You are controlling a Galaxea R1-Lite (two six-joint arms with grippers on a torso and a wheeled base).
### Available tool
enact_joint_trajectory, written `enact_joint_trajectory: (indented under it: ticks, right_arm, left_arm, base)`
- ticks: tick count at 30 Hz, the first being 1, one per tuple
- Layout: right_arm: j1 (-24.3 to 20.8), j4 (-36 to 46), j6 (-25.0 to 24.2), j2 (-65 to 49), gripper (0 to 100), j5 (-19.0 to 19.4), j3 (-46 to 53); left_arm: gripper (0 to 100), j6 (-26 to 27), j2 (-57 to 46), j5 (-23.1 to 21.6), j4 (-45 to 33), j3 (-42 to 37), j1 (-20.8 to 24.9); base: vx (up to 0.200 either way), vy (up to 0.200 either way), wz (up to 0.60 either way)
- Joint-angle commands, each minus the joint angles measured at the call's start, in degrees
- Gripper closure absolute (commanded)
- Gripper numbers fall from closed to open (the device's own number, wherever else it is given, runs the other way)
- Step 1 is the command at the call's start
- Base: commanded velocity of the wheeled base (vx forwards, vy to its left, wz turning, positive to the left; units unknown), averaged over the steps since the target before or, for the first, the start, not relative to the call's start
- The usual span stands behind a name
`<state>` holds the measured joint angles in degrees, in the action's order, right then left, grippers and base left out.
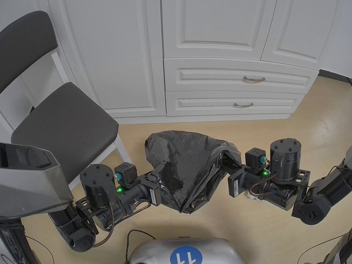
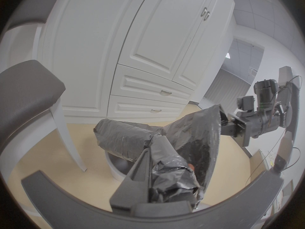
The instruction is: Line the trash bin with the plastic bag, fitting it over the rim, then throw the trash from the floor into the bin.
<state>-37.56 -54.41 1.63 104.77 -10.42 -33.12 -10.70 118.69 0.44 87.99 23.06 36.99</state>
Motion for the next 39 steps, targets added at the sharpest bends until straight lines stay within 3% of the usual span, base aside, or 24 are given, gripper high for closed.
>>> enact_joint_trajectory:
  ticks: [1,13,14,18,23,33,35,39]
  right_arm:
    - [-0.1,0.0,-0.4,-0.4,100,0.1,-0.1]
    - [-4.4,-0.4,-3.5,5.2,100,0.0,-2.1]
    - [-4.6,-0.6,-4.4,5.9,100,-0.1,-2.6]
    - [-4.9,-3.0,-7.4,8.3,100,-0.5,-4.5]
    - [-4.8,-3.6,-7.7,9.6,100,-0.5,-5.4]
    - [-3.0,-3.2,-8.8,10.4,100,-0.7,-7.6]
    - [-2.7,-3.2,-8.8,10.4,100,-0.7,-7.7]
    - [-1.7,-3.2,-8.8,10.1,100,-0.7,-8.0]
  left_arm:
    - [100,-0.2,-2.4,-0.1,0.0,-0.8,1.5]
    - [100,-0.3,6.6,0.0,0.1,0.3,3.6]
    - [0,-0.3,7.3,0.0,0.1,0.7,3.4]
    - [0,-0.7,8.4,-0.1,0.1,1.2,2.0]
    - [0,-3.4,9.0,-1.0,0.1,2.1,1.8]
    - [0,-3.0,7.0,-3.4,0.3,-1.3,0.7]
    - [0,-2.6,6.2,-5.6,0.3,-2.9,0.2]
    - [0,0.9,3.2,-19.7,0.3,-9.7,-3.9]
  base:
    - [0.0,0.0,0.0]
    - [0.0,0.0,0.0]
    - [0.0,0.0,0.0]
    - [0.0,0.0,0.0]
    - [0.0,0.0,0.0]
    - [0.0,0.0,0.0]
    - [0.0,0.0,0.0]
    - [0.0,0.0,0.0]
